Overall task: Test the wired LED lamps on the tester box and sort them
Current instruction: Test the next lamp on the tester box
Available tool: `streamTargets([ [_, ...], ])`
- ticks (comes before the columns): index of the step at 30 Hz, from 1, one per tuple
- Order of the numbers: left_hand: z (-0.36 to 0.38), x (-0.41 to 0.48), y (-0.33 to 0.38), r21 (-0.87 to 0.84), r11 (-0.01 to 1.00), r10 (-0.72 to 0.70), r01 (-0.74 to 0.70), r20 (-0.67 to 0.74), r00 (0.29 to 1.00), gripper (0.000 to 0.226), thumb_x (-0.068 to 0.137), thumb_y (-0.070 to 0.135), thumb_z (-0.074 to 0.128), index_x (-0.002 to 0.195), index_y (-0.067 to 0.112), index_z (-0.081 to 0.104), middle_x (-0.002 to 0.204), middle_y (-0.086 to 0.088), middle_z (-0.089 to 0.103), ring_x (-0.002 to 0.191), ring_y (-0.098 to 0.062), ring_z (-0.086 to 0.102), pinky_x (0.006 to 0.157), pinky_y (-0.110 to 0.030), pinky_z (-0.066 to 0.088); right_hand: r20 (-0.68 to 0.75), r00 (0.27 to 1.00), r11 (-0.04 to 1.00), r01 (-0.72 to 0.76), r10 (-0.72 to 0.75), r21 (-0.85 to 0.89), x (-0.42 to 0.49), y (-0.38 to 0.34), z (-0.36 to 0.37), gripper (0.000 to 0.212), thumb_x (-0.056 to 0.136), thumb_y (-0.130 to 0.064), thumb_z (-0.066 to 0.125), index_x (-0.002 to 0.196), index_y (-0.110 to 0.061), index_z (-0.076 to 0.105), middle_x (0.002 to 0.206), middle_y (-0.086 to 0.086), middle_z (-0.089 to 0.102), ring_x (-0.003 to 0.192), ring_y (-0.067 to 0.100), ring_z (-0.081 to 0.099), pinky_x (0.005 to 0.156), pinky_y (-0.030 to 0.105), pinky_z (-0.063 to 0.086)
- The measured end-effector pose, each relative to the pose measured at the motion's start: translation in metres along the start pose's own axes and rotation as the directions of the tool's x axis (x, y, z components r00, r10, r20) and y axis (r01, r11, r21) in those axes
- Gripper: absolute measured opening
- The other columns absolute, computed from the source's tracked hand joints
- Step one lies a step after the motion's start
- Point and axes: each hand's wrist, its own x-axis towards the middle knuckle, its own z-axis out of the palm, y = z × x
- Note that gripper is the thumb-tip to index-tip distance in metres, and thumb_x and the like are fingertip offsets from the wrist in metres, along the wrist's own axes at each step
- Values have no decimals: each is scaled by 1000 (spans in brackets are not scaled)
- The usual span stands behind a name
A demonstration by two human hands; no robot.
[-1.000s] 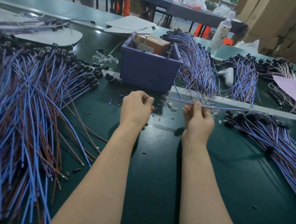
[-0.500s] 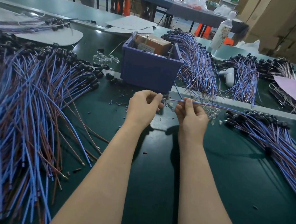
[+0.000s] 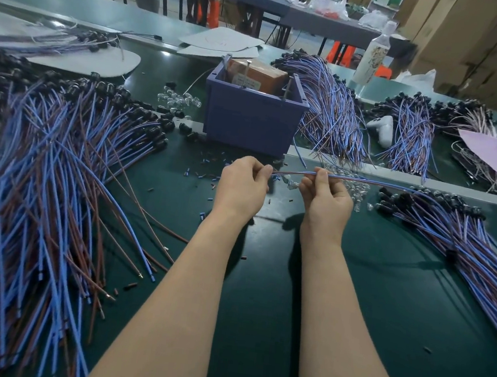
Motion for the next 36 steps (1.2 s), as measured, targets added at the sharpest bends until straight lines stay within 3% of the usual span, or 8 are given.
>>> streamTargets([
  [3, 0, 0, 0, 43, 999, 11, -11, -8, 1000, 23, 98, 30, 47, 91, 12, 59, 86, -8, 67, 84, -27, 59, 75, -33, 46, -3, 1000, 1000, 5, -5, 1, -1, 1, 1, 22, 98, -7, 47, 78, -9, 57, 68, 5, 57, 48, 0, 57, 55, 12, 50],
  [16, 5, 1, -1, -60, 998, -22, 17, -84, 996, 23, 100, 28, 44, 93, 10, 56, 83, 0, 59, 76, -17, 50, 60, -19, 29, 3, 1000, 999, -21, 21, 28, -1, 5, 5, 23, 97, -6, 48, 76, -9, 57, 62, 2, 59, 48, 1, 59, 55, 12, 50],
  [22, 13, 1, -4, -200, 979, -60, 34, -127, 990, 23, 100, 28, 45, 86, 12, 53, 80, -2, 59, 77, -25, 56, 75, -33, 46, 13, 1000, 999, -12, 12, 39, 3, 10, 6, 24, 98, -4, 46, 75, -9, 54, 68, 6, 57, 48, 1, 59, 56, 13, 51],
  [26, 17, -1, -3, -234, 972, -61, 25, -151, 987, 23, 100, 28, 42, 86, 12, 50, 81, -2, 58, 84, -32, 61, 78, -37, 49, 6, 1000, 999, -15, 15, 35, 4, 9, 5, 23, 97, -4, 47, 76, -9, 54, 68, 5, 57, 49, 1, 58, 56, 13, 51],
  [33, 19, 0, -7, -224, 975, -54, 4, -218, 975, 24, 100, 26, 42, 85, 11, 51, 70, 8, 50, 67, -11, 49, 58, -16, 31, 14, 1000, 999, -25, 25, 27, 2, 11, 7, 21, 97, -4, 48, 78, -8, 55, 68, 6, 58, 49, 1, 58, 57, 13, 51],
  [36, 21, -1, -6, -203, 979, -43, -7, -244, 969, 23, 101, 25, 41, 85, 10, 49, 68, 10, 47, 62, -4, 44, 57, -14, 32, 19, 1000, 1000, -23, 23, 21, 2, 12, 7, 20, 97, -4, 48, 78, -7, 55, 68, 5, 58, 49, 1, 58, 57, 13, 52],
])
